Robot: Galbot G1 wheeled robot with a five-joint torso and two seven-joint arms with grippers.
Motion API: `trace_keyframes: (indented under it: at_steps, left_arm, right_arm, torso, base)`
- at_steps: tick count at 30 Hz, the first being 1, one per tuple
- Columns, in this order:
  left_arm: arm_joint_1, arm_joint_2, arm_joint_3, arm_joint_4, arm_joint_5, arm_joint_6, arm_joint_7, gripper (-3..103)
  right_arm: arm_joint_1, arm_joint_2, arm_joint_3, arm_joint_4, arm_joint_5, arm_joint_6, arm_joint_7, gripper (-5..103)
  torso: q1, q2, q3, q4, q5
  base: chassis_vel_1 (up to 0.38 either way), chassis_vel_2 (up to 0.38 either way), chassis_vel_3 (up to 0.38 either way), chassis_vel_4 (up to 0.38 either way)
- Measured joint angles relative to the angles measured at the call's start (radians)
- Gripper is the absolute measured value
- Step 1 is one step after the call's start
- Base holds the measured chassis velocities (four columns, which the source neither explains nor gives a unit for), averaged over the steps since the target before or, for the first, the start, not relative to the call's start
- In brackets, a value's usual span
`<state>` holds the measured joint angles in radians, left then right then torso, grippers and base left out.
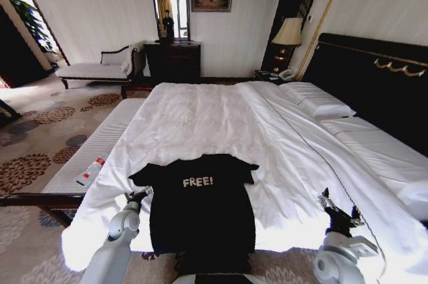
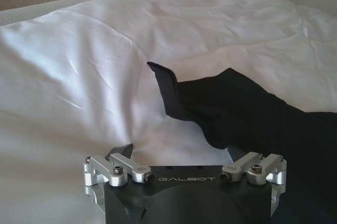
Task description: Fold the clothes on the bed.
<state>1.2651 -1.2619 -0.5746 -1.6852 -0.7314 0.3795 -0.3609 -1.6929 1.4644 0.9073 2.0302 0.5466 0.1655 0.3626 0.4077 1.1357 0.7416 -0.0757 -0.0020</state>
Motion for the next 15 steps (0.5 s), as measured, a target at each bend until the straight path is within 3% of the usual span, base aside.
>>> trace_keyframes:
  at_steps: [15]
  left_arm:
    - [-0.009, 0.023, -0.011, -0.022, 0.001, -0.033, -0.001, 100]
  right_arm:
    - [-0.034, 0.027, -0.008, 0.040, -0.026, 0.002, 0.003, 100]
  torso:
    - [0.000, 0.000, 0.000, 0.0000, 0.0001]
  base:
    - [0.000, 0.000, 0.000, 0.000]
